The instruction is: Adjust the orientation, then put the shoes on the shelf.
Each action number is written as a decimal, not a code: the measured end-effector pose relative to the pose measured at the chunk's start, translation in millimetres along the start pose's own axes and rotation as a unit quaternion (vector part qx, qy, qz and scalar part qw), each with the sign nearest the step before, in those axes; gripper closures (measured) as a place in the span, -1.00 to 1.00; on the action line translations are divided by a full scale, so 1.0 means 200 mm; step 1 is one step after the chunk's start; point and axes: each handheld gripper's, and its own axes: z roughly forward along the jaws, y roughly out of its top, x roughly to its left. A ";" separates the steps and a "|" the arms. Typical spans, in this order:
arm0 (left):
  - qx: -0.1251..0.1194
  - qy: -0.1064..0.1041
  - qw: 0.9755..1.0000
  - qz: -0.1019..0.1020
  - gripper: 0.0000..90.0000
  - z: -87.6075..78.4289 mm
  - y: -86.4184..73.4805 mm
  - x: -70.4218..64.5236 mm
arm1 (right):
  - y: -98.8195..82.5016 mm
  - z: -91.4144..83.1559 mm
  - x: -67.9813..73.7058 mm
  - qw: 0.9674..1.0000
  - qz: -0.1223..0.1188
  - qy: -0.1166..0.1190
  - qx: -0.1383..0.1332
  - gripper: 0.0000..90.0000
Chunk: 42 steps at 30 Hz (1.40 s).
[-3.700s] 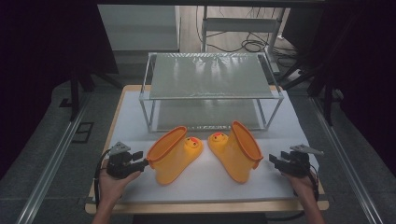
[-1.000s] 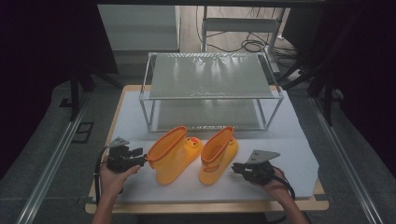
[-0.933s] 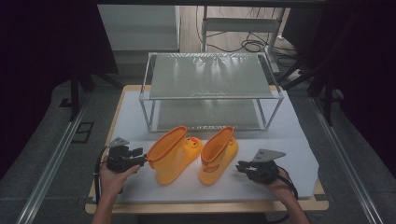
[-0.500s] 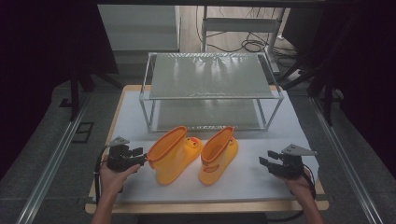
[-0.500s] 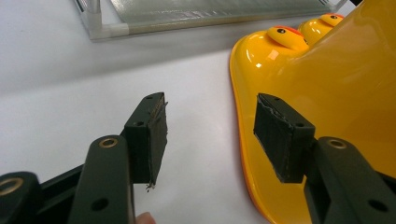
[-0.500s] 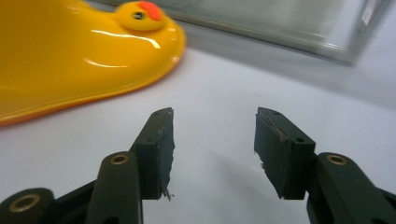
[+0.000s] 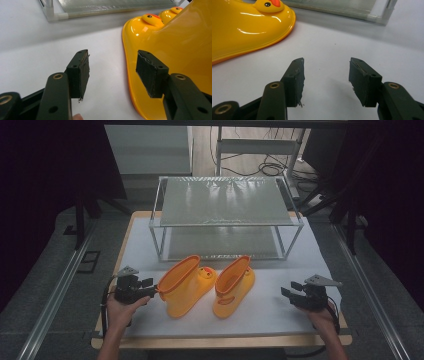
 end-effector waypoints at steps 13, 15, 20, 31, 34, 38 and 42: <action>-0.004 -0.095 0.995 -0.022 -0.04 -0.14 0.13 -0.01 | 0.01 0.00 -0.02 1.000 0.006 0.000 -0.001 0.02; -0.002 -0.123 0.992 -0.027 -0.04 -0.18 0.17 0.00 | 0.01 0.00 -0.01 1.000 0.009 0.002 -0.004 0.02; 0.011 -0.132 0.991 -0.014 -0.04 -0.28 0.28 -0.02 | 0.02 -0.01 -0.02 1.000 0.019 0.003 -0.007 0.01; 0.038 -0.154 0.987 0.014 -0.04 -0.36 0.53 -0.17 | 0.02 0.01 -0.01 1.000 0.018 0.006 -0.003 0.00; 0.046 -0.153 0.987 0.030 -0.04 -0.36 0.60 -0.23 | 0.02 0.01 -0.02 1.000 0.018 0.006 -0.002 0.00; 0.054 -0.152 0.986 0.046 -0.04 -0.35 0.68 -0.32 | 0.02 0.01 -0.01 1.000 0.021 0.006 -0.001 0.00; 0.055 -0.158 0.984 0.060 -0.02 -0.33 0.75 -0.40 | 0.02 0.02 -0.01 1.000 0.021 0.007 0.001 0.00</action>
